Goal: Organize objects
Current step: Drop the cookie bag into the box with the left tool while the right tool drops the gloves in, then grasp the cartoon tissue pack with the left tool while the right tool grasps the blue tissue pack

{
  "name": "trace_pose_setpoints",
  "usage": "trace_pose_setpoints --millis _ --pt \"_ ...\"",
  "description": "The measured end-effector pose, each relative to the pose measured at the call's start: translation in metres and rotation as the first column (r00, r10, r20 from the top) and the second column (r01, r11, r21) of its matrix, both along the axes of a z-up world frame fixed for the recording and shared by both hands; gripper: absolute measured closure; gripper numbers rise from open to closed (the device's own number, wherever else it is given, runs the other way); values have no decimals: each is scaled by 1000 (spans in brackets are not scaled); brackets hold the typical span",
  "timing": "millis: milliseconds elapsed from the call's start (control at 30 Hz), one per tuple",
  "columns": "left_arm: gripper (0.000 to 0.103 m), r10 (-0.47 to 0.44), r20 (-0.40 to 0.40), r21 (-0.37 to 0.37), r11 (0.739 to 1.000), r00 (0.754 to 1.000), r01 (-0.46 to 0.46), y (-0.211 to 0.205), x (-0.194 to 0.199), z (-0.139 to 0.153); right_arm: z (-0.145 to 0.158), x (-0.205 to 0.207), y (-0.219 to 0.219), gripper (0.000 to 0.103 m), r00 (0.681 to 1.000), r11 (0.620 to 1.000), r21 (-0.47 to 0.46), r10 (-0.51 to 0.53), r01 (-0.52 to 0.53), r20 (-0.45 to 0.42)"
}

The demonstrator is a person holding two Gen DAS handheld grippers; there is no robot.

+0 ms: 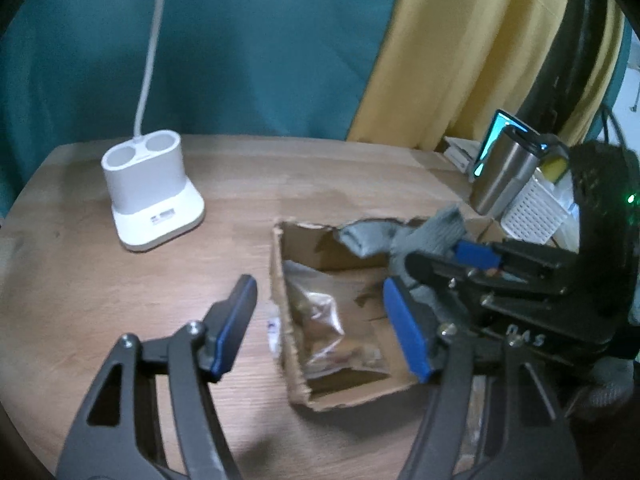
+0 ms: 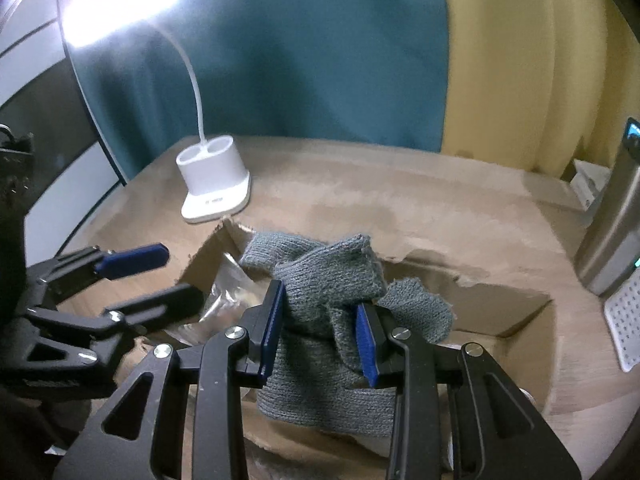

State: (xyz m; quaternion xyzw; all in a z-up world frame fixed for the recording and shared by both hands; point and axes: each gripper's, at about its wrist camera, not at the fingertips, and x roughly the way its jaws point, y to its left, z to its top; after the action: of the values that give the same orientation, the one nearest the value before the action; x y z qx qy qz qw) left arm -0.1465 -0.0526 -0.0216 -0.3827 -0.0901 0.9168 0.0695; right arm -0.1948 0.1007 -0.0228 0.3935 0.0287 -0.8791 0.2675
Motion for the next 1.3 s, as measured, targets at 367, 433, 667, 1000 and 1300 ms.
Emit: trace_pose_setpoints --millis 367,433,667,1000,1300 --pt "35 50 2 18 999 999 -50 -18 10 -9 -31 -7 -16 65 994 996 79 -36 29 98" --pt "35 57 2 21 998 998 -57 -20 13 -9 -30 -7 -16 61 993 996 80 -45 37 105" --pt "27 64 -19 20 998 998 -64 -18 28 -3 -12 7 -6 32 997 996 70 -58 54 54" --pt "25 36 -55 4 999 998 -35 10 56 11 26 51 27 32 994 993 56 -98 101 -44" --pt "25 3 -65 -9 1000 998 -3 37 85 17 37 92 62 32 985 987 38 -149 153 -91"
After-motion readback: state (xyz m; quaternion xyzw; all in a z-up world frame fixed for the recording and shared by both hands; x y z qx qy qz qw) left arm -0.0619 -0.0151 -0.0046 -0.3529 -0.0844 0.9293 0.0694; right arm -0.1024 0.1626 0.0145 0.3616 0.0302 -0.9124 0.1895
